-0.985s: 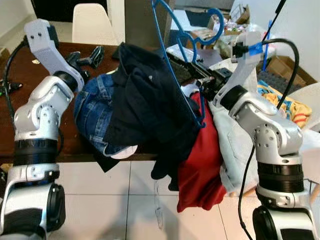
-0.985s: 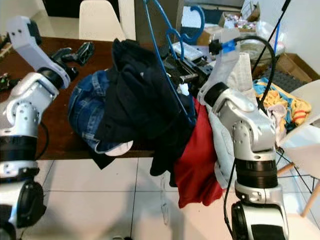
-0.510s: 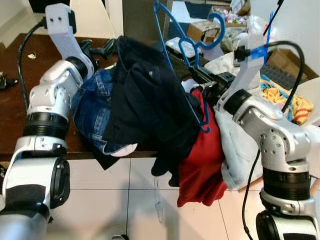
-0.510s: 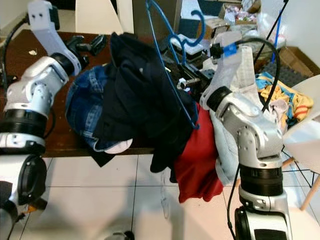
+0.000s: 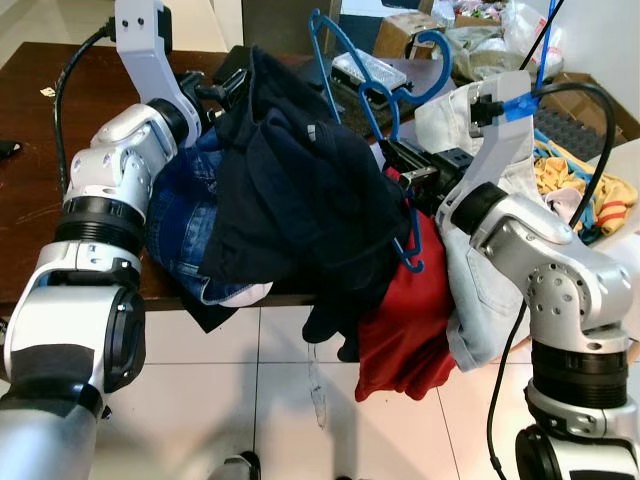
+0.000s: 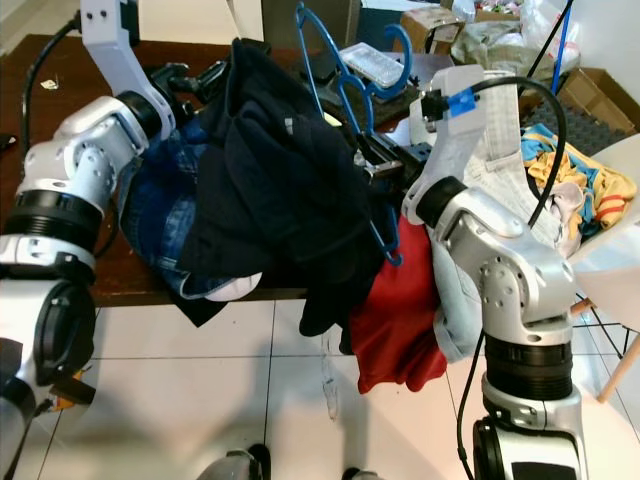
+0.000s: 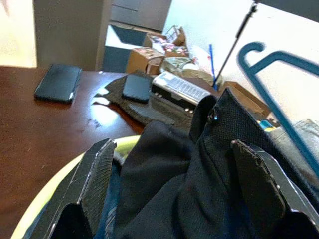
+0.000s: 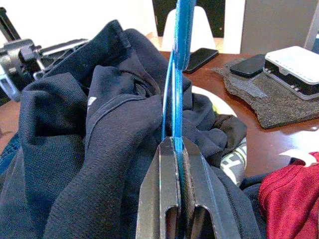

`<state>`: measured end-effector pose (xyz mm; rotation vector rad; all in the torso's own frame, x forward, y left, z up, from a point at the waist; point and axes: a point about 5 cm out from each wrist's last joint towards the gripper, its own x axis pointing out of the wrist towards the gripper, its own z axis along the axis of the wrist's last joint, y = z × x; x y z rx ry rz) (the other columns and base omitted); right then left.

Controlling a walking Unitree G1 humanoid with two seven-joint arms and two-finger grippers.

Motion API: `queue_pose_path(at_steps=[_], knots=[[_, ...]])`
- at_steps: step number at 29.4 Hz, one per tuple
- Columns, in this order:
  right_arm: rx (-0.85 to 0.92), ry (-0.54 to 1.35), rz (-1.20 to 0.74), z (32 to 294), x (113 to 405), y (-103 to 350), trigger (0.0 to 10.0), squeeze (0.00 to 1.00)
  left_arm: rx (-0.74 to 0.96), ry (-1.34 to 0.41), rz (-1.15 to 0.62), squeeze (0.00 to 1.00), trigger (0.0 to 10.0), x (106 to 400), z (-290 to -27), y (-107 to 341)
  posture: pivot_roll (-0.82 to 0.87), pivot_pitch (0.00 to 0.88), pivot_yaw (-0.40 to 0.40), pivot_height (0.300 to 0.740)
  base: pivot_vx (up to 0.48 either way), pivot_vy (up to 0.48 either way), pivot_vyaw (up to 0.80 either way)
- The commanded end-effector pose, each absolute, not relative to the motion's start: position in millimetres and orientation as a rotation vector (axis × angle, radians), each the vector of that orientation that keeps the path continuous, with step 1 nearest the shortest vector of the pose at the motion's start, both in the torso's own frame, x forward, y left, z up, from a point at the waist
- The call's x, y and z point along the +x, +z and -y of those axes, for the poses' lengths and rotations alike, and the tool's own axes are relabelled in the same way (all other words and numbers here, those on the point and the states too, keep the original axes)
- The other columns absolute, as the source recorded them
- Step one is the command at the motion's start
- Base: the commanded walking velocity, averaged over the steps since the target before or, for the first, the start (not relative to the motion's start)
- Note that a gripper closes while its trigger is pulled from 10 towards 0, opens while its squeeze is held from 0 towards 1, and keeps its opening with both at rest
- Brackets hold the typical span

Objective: Hang hanger

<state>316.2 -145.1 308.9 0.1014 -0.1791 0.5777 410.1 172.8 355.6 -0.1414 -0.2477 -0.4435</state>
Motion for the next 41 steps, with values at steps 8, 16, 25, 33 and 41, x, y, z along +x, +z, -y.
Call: queue_pose_path(at_steps=[8,16,25,33,41], knots=[[0.103,0.563,0.154,149,311,304,10.0,0.0,-0.079,-0.586,0.326,0.0,10.0,404,-148,388,0.06,0.276,-0.049,0.74,0.0,0.0,0.0],[0.104,0.564,0.156,147,311,305,10.0,0.0,0.071,-0.565,0.212,0.0,10.0,408,-138,372,0.07,0.269,-0.042,0.74,0.0,0.0,0.0],[0.101,0.551,0.156,148,310,307,10.0,0.0,0.127,-0.471,0.037,0.0,0.0,417,-144,347,0.06,0.265,-0.037,0.74,0.0,0.0,0.0],[0.101,0.543,0.154,150,310,306,10.0,0.0,0.123,-0.438,0.06,0.0,0.0,417,-152,355,0.06,0.262,-0.035,0.74,0.0,0.0,0.0],[0.105,0.542,0.161,149,312,306,10.0,0.0,0.138,-0.421,0.192,0.0,0.0,412,-157,379,0.07,0.248,-0.033,0.74,0.0,0.0,0.0]])
